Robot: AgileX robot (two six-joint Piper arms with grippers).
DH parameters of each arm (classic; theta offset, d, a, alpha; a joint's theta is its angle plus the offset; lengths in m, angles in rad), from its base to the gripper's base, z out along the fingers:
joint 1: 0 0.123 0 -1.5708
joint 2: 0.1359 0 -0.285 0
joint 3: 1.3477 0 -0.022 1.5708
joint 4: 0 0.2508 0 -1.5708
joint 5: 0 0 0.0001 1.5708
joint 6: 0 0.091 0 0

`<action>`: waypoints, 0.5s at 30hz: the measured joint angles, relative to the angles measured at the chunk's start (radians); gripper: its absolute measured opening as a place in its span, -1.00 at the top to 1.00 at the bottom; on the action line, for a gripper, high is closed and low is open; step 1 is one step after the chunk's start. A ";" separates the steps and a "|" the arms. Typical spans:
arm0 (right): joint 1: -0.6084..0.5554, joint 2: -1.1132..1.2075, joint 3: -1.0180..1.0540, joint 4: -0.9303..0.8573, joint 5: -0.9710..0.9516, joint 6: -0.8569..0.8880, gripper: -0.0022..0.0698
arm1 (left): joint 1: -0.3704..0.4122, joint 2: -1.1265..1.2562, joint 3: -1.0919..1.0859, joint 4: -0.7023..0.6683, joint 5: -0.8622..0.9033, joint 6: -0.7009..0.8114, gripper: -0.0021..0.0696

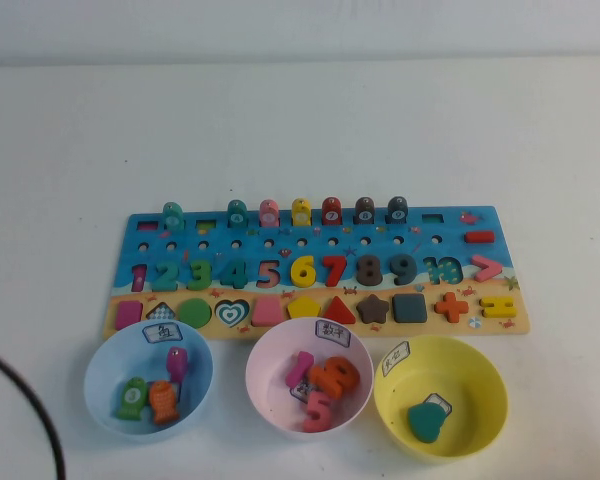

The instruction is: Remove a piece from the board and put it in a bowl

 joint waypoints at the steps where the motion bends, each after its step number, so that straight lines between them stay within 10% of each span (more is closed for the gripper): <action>1: 0.000 0.000 0.000 0.000 0.000 0.000 0.99 | 0.000 0.064 -0.054 0.016 0.049 0.018 0.95; 15: 0.000 0.000 0.000 0.000 0.000 0.000 0.99 | 0.000 0.721 -0.625 0.234 0.445 0.190 0.95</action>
